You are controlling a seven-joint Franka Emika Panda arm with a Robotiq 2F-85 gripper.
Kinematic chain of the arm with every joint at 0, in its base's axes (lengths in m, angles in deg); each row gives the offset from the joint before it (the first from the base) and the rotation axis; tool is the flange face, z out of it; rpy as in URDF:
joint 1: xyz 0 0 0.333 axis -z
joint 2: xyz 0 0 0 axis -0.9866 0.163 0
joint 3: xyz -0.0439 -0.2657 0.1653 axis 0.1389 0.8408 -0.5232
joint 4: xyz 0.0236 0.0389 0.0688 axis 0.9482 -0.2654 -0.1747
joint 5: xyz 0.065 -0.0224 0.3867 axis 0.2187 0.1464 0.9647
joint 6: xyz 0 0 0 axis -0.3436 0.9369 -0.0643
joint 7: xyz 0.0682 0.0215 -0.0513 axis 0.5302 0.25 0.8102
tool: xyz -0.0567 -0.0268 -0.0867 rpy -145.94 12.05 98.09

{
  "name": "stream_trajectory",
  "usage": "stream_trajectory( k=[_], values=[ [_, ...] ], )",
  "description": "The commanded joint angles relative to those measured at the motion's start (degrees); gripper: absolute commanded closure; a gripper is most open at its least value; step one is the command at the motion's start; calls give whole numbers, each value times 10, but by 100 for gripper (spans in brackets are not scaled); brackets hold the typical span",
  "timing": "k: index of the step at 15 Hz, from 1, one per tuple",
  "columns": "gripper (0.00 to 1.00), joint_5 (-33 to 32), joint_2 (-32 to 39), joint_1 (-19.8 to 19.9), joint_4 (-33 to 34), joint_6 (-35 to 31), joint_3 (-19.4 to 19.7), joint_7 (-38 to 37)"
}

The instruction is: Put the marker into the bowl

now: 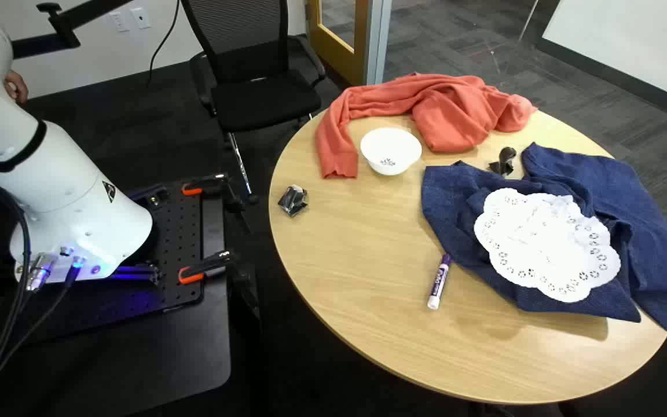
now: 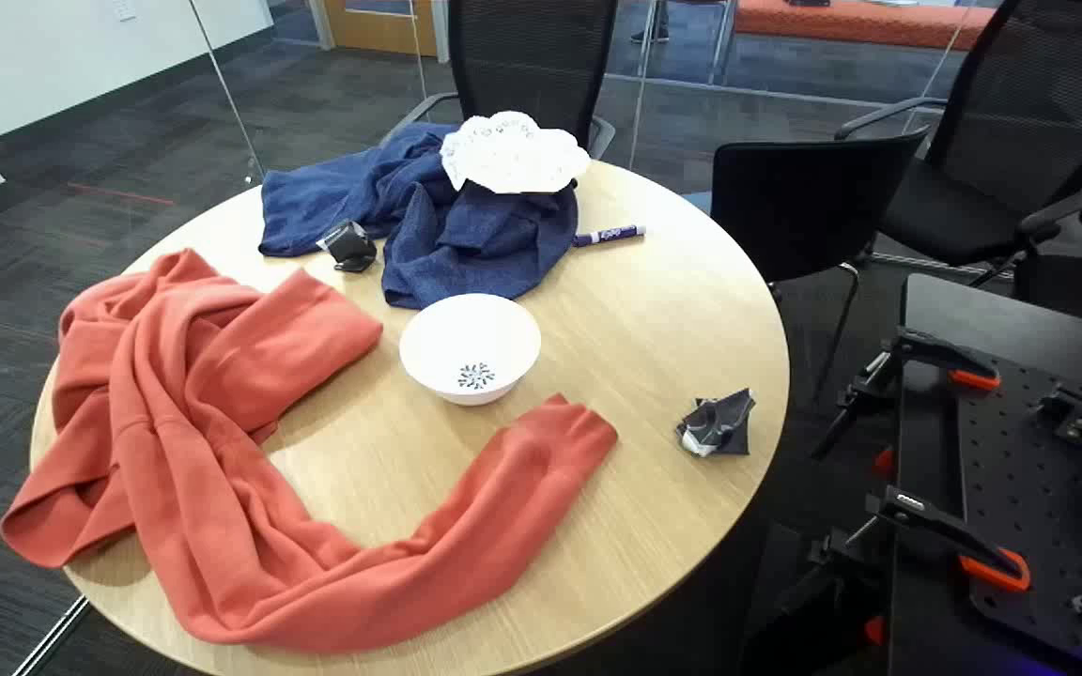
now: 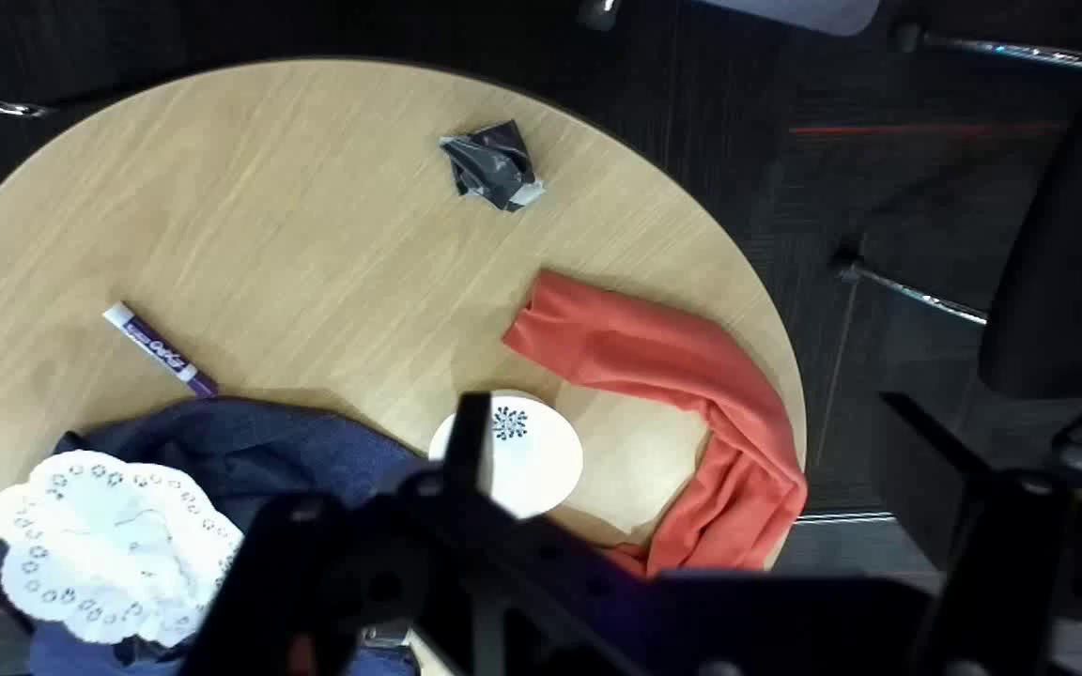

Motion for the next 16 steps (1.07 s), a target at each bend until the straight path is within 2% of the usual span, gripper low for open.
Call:
stream_trajectory(
  k=[1,6,11,16],
  values=[
    [0,1,1,2,2,2,-1,1],
    [0,1,1,2,2,2,-1,1],
    [0,-60,48,22,9,-81,14,43],
    [0,-146,138,47,19,-181,59,108]
  ],
)
